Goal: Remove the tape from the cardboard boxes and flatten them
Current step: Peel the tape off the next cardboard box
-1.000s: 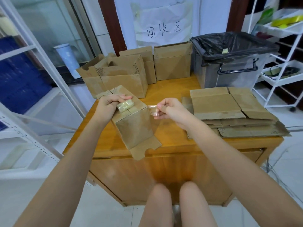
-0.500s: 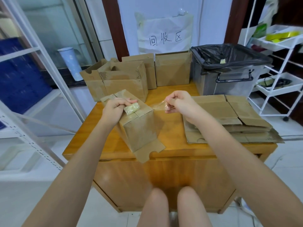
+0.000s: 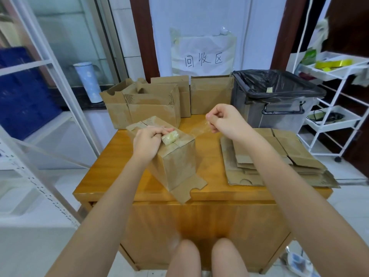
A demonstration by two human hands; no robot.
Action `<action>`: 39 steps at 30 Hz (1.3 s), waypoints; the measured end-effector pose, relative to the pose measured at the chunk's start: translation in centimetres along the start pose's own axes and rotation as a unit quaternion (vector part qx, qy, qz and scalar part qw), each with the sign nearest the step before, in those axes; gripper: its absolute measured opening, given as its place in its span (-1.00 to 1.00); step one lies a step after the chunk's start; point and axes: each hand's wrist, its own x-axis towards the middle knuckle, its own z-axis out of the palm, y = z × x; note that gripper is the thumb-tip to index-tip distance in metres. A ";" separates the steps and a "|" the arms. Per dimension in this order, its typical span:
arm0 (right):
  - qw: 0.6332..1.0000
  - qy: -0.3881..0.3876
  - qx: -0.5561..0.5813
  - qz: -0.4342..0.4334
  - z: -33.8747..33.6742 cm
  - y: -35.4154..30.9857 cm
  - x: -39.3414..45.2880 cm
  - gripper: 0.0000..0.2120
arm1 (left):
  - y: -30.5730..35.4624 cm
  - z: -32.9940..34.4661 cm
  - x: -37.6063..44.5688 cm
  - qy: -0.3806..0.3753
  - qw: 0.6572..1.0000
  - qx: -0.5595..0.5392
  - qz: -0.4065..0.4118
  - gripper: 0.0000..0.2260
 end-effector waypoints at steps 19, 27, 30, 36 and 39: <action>0.983 0.018 -0.084 -0.163 -0.4 -2.1 0.7 -0.82 | 3.8 0.4 -1.5 -0.062 0.996 0.052 -0.039 -0.71; 0.987 0.076 -0.077 -0.121 -0.1 -0.7 1.1 -0.86 | 5.8 0.6 -1.0 -0.137 0.969 0.206 0.013 -0.77; 0.987 0.111 -0.068 -0.098 -0.4 0.6 1.1 -0.78 | 6.0 1.3 -1.1 -0.143 0.975 0.170 0.013 -0.81; 0.991 0.129 0.032 -0.013 -0.3 3.1 0.8 -0.83 | 5.6 1.8 -0.8 -0.125 0.991 0.041 -0.033 -0.90; 0.988 0.141 0.064 0.007 -0.6 3.4 0.7 -0.81 | 5.8 1.7 -0.6 -0.134 0.990 0.035 -0.039 -0.88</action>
